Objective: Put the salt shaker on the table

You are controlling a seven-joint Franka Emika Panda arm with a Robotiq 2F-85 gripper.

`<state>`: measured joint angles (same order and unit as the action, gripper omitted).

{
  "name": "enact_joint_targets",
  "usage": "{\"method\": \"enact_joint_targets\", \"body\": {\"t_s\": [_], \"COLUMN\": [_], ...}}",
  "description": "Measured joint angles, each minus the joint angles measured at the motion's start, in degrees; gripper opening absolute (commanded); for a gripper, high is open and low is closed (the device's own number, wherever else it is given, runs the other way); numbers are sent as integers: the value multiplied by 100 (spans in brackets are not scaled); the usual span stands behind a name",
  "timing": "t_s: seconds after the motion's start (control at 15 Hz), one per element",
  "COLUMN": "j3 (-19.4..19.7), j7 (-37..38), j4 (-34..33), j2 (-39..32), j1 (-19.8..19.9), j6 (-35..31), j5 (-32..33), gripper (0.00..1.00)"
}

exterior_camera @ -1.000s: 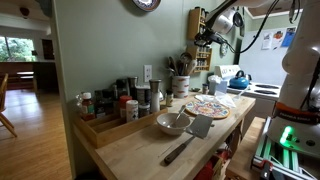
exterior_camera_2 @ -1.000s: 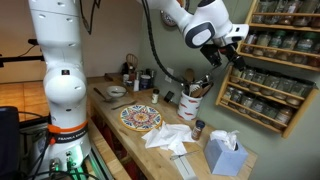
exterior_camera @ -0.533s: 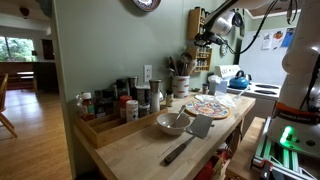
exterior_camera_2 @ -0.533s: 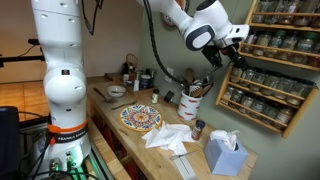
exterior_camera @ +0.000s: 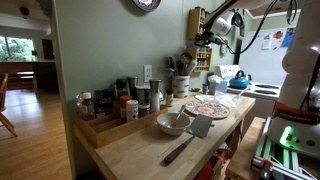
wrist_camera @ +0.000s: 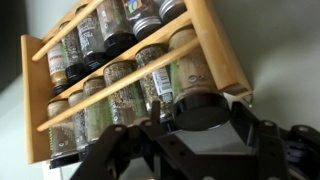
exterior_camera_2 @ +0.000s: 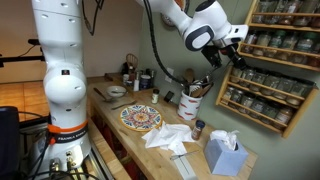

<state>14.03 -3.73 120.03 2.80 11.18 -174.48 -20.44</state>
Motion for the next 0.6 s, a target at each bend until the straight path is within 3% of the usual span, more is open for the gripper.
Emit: {"method": "enact_joint_targets", "body": {"t_s": [0.13, 0.6], "j3": [-12, -36], "j7": [23, 19], "j4": [-3, -2], "j2": [-29, -57], "j1": [-1, -1], "j6": [-76, -168], "j5": [0, -15], "gripper": [31, 31]}}
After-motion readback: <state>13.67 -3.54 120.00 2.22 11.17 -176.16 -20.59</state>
